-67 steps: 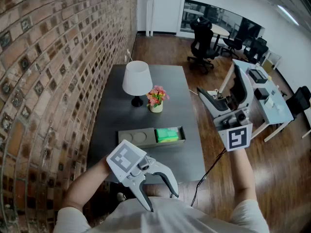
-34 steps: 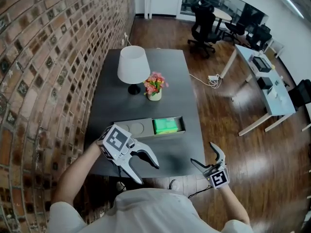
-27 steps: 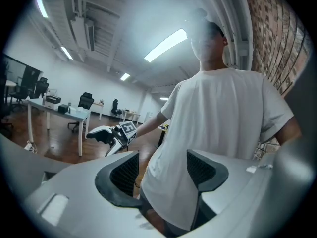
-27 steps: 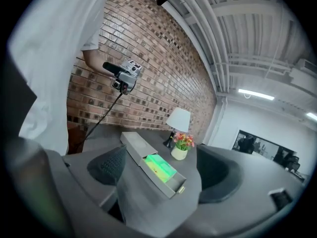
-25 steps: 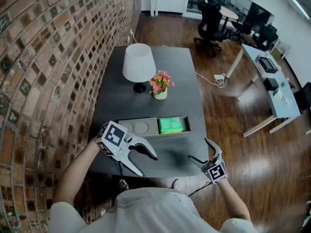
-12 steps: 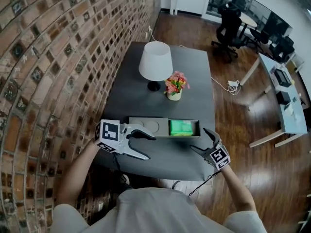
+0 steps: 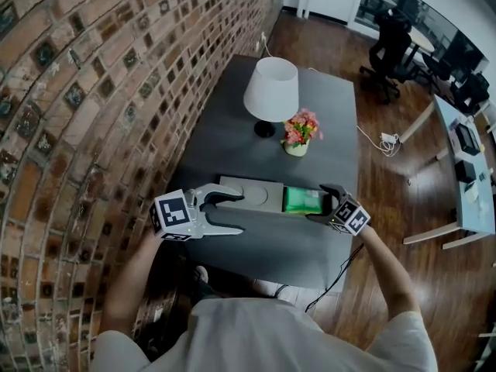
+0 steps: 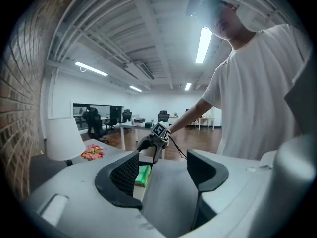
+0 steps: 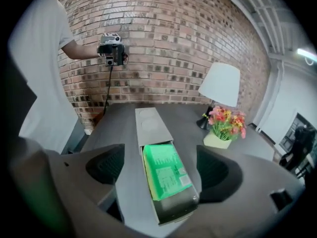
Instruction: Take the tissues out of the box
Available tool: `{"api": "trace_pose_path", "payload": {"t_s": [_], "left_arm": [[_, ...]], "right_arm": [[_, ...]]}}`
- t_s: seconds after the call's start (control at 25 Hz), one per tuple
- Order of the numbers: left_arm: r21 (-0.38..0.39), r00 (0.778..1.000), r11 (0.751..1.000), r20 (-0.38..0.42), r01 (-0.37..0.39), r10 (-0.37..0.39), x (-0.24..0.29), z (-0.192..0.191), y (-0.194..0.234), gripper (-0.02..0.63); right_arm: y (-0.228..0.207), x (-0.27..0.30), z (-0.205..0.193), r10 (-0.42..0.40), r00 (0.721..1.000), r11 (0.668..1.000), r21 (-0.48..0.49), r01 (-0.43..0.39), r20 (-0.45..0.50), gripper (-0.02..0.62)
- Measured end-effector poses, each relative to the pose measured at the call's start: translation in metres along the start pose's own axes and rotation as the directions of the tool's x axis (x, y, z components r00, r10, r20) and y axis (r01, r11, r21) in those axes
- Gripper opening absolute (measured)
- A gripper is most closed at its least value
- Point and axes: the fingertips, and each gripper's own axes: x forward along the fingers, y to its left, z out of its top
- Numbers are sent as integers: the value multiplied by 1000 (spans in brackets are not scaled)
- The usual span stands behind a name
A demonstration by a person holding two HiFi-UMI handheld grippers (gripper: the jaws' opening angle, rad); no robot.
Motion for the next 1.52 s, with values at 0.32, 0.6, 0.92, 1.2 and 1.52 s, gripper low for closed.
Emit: {"api": "trace_pose_path", "payload": {"t_s": [0.32,0.6,0.92,1.2,1.52], "left_arm": [[4,974,979,100,-204,203,3,12,17,331],[-84,885,910,209,-407,415,10,22,39,420],[-123,816,839,192,-531,545,8,15,55,431],[-168,803,817,158,-552,575,9,4,55,431],[-161,796,804,124,-573,592,3,-7,67,430]], "right_arm": [[-5,51,-21,185,933,956,-161,-243,-307,466],[-1,83,-30,250,864,923,-162,-349,-437,466],[3,100,-59,304,796,904,-105,-415,-523,442],[-3,101,-59,226,799,910,-172,-377,-558,370],[2,74,-22,155,889,939,-216,-268,-431,362]]}}
